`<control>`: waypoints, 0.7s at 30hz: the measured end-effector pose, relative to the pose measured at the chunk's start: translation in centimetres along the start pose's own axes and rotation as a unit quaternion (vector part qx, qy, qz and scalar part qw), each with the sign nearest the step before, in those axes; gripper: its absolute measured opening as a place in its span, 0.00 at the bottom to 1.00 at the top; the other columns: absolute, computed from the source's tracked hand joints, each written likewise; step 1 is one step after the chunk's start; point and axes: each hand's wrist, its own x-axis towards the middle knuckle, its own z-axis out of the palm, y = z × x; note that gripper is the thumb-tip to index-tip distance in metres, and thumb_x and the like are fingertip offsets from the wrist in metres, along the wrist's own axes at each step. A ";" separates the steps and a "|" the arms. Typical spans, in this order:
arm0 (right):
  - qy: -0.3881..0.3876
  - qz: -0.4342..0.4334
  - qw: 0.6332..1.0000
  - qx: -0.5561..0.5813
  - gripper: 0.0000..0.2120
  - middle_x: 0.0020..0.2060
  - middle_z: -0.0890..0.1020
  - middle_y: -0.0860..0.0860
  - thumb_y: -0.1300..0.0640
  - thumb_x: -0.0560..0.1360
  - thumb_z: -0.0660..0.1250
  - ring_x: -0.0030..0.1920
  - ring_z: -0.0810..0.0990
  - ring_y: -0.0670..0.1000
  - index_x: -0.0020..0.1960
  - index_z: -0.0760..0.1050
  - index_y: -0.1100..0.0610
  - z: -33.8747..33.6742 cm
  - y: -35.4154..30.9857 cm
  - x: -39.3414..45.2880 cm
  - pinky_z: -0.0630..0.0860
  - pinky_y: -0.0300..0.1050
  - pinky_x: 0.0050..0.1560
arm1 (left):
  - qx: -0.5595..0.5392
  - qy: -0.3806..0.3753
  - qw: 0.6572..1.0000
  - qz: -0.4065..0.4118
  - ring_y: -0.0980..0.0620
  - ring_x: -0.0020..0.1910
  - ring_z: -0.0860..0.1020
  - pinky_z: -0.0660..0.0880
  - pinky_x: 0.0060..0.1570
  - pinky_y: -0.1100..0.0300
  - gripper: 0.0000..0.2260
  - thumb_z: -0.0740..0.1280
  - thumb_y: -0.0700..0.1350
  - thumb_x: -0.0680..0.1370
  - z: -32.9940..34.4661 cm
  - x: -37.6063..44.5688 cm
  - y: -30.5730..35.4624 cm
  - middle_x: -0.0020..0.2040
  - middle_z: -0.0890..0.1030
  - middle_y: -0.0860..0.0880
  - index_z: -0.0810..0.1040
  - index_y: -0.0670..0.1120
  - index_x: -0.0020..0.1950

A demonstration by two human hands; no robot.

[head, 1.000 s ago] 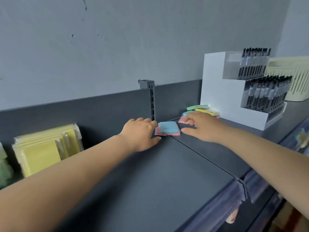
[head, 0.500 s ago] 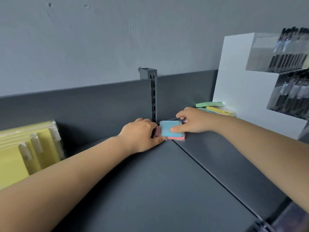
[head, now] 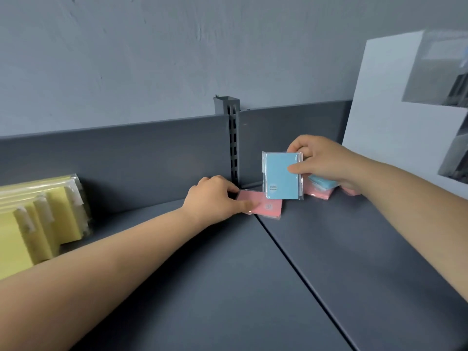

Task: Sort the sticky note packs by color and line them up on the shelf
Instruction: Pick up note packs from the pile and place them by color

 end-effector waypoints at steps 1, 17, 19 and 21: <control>0.002 -0.008 1.000 0.008 0.09 0.47 0.83 0.56 0.66 0.72 0.68 0.42 0.78 0.52 0.48 0.73 0.56 -0.2 0.0 0.0 0.74 0.44 0.46 | -0.008 -0.013 1.000 -0.009 0.50 0.50 0.74 0.68 0.48 0.56 0.17 0.68 0.63 0.68 -0.1 0.1 0.4 0.47 0.82 0.49 0.82 0.52 0.45; -0.038 -0.053 0.975 0.214 0.09 0.39 0.82 0.52 0.70 0.74 0.65 0.32 0.82 0.43 0.48 0.73 0.57 -1.5 0.1 -0.7 0.78 0.34 0.32 | -0.259 -0.005 0.965 -0.031 0.50 0.44 0.77 0.76 0.49 0.59 0.14 0.73 0.34 0.69 -2.2 -3.7 3.8 0.44 0.78 0.50 0.80 0.48 0.50; -0.043 -0.058 0.965 0.251 0.09 0.40 0.82 0.52 0.70 0.74 0.65 0.37 0.82 0.46 0.47 0.72 0.57 -1.3 -0.5 -0.9 0.80 0.35 0.35 | -0.275 0.031 0.960 -0.036 0.49 0.45 0.78 0.76 0.49 0.56 0.13 0.73 0.34 0.69 -3.1 -4.6 3.3 0.46 0.80 0.48 0.80 0.47 0.51; -0.054 -0.066 0.957 0.276 0.09 0.40 0.82 0.52 0.70 0.74 0.64 0.39 0.82 0.47 0.46 0.72 0.57 -0.9 -1.5 -1.4 0.81 0.36 0.38 | -0.289 0.060 0.954 -0.048 0.50 0.45 0.79 0.77 0.50 0.55 0.12 0.72 0.33 0.70 -4.2 -6.1 2.5 0.49 0.82 0.45 0.81 0.44 0.51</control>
